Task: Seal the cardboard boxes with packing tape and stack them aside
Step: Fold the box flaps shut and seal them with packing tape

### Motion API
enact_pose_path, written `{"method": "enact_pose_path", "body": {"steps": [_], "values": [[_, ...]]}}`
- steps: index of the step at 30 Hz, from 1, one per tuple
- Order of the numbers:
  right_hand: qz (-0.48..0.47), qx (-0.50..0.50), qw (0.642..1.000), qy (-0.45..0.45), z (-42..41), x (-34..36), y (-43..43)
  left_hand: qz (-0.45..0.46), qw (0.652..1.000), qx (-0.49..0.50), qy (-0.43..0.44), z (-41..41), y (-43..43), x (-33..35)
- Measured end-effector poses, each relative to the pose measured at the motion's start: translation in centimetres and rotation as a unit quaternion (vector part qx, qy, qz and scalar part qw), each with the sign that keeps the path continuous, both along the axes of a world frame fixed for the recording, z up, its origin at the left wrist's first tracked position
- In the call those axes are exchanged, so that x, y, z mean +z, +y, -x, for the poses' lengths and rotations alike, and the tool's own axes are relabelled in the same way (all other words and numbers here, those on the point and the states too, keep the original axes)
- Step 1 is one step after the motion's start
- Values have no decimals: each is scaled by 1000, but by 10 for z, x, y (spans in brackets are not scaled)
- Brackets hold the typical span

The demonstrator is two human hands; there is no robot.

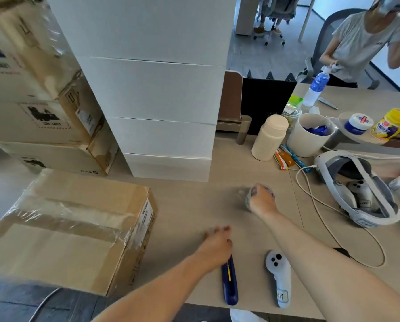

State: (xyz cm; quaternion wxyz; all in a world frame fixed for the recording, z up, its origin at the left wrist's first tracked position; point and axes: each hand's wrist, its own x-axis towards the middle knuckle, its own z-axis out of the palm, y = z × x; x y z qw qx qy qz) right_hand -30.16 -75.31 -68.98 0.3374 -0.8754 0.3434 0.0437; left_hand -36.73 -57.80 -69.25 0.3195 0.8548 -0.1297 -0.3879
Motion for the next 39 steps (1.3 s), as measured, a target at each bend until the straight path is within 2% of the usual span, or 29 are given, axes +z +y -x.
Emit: {"method": "enact_pose_path", "body": {"steps": [3, 6, 10, 14, 16, 20, 23, 26, 35, 39], "values": [[-42, 15, 999, 16, 10, 32, 23, 2, 998, -40, -39, -13, 38, 50], [-120, 36, 992, -30, 13, 43, 50, 7, 992, -63, -110, -33, 84, 94], [-165, 64, 980, -91, 15, 55, 105, 41, 988, -15, -147, -64, 145, 111], [-228, 65, 965, -115, 8, 52, 161, 45, 978, 10, -203, -75, 197, 125], [-321, 30, 936, -139, 10, 41, 188, 42, 972, 4, -233, -77, 220, 121], [-336, 7, 932, -134, 28, 24, 236, -13, 954, -83, -287, -78, 257, 103], [-363, -39, 929, -68, 39, 7, 255, -80, 936, -198, -279, -79, 277, 82], [-420, -84, 904, 5, 49, -8, 268, -117, 915, -262, -283, -79, 290, 61], [-569, -141, 810, 3, 63, -21, 272, -112, 907, -252, -318, -81, 295, 43], [-568, -165, 806, -17, 64, -19, 266, -102, 918, -217, -317, -78, 287, 43]]}}
